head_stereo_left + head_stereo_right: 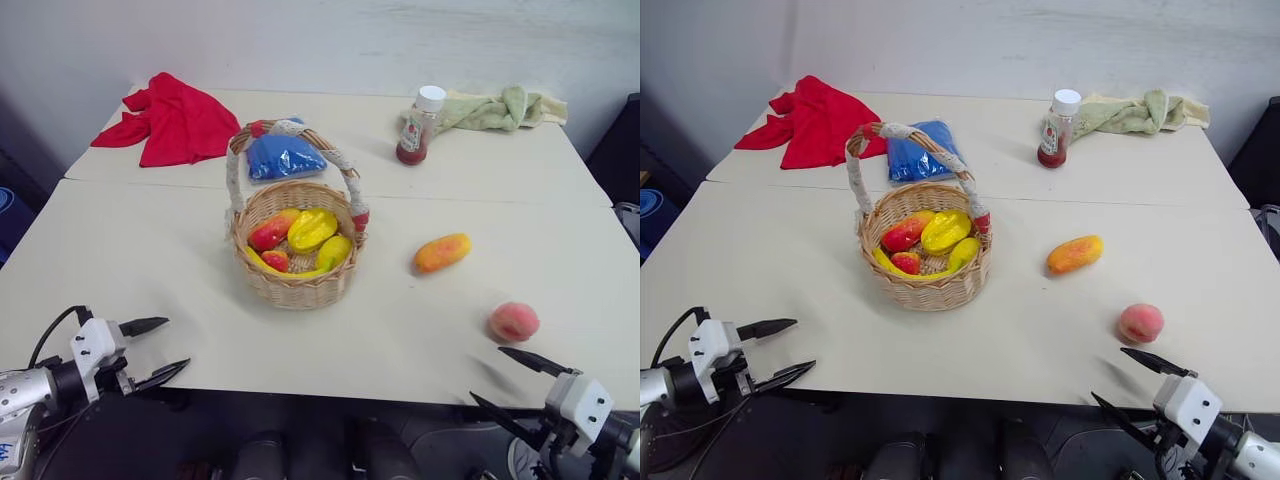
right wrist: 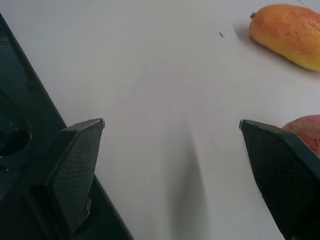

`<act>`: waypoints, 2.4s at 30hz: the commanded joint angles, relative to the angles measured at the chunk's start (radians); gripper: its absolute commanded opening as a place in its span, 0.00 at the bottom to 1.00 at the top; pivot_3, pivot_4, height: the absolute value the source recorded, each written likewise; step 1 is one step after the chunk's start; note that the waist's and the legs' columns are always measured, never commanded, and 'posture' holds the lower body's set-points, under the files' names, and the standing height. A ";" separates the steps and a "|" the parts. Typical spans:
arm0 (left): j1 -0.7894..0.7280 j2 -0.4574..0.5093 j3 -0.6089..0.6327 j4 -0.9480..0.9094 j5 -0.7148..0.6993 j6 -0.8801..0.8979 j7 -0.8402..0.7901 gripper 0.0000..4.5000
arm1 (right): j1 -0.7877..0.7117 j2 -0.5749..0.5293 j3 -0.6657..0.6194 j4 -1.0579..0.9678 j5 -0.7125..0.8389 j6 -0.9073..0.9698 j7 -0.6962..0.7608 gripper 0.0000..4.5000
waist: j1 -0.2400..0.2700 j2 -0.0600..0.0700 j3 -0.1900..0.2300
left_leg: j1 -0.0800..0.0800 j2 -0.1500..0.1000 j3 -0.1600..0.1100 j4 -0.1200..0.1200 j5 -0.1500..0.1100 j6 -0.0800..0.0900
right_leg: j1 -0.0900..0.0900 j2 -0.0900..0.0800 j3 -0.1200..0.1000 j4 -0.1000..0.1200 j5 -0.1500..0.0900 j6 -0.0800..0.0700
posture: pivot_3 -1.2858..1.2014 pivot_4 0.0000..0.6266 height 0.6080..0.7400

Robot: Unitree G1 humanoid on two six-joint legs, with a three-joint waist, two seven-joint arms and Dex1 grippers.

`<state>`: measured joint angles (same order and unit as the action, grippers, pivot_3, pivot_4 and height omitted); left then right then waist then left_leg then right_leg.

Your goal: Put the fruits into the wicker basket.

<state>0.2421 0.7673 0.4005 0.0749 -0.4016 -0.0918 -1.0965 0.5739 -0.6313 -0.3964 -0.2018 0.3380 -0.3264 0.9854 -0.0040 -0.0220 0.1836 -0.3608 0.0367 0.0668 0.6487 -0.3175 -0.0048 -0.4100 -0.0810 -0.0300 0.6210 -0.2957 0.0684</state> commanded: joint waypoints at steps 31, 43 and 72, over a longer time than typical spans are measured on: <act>-0.251 0.059 0.017 -0.457 -0.501 0.675 0.086 1.00 | -1.464 -0.210 0.736 0.732 -0.527 0.258 0.048 0.99 | -0.028 0.002 0.002 | -0.010 -0.001 0.006 0.011 0.005 -0.006 | -0.010 0.006 0.006 0.007 0.001 0.003 | 0.52 0.24 1.00; -0.193 0.057 0.054 -0.484 -0.497 0.664 0.077 1.00 | -1.623 -0.106 0.728 1.044 -0.518 0.073 0.199 0.50 | -0.028 0.002 0.002 | -0.010 -0.002 0.006 0.013 0.004 -0.005 | -0.009 0.004 0.005 0.008 0.001 0.003 | 0.52 0.24 1.00; 0.026 -0.048 0.225 -0.510 -0.479 0.574 0.132 1.00 | -1.456 0.259 0.687 -0.039 0.055 0.879 -0.074 0.64 | -0.032 0.003 0.003 | -0.018 0.000 -0.001 0.011 0.002 -0.008 | -0.017 0.000 -0.002 0.009 0.000 0.000 | 0.52 0.24 1.00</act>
<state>0.2617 0.7202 0.5907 -0.3944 -0.8669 0.4991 -0.9703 -0.8946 -0.3601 0.2999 -0.1895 0.4019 0.5533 0.9186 -0.0359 -0.0188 0.1862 -0.3790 0.0367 0.0661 0.6598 -0.3151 -0.0127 -0.4267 -0.0809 -0.0328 0.6298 -0.2954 0.0681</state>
